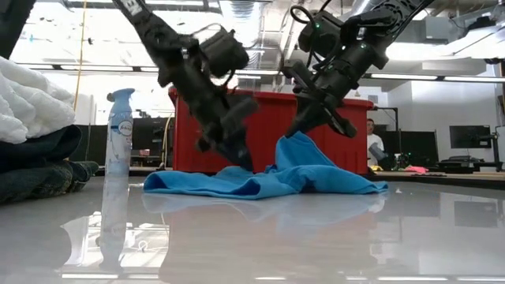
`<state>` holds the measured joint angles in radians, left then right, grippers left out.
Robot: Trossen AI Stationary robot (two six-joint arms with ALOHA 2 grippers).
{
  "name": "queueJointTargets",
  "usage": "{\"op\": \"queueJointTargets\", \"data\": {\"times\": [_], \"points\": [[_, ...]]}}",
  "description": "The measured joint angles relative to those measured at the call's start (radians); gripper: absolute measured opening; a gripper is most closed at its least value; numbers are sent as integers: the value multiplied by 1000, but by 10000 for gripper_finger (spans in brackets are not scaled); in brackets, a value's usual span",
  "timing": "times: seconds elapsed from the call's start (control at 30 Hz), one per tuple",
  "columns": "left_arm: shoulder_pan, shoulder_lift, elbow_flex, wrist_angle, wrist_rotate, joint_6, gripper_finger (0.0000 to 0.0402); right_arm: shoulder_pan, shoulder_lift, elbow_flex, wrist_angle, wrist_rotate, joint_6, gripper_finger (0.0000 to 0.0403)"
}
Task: Fold Laundry from Bin
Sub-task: Fold the blue shorts from the red bin
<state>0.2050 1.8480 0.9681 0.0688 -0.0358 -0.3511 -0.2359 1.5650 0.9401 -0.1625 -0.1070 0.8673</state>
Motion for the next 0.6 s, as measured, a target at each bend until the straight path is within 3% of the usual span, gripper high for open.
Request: {"op": "queueJointTargets", "data": {"times": [0.33, 0.6], "points": [[-9, -222, 72, -346, -39, 150, 0, 15, 0, 0, -20, 1, 0, 19], [-185, -288, -91, -387, -26, 17, 0, 32, 0, 0, -29, 1, -4, 19]]}}
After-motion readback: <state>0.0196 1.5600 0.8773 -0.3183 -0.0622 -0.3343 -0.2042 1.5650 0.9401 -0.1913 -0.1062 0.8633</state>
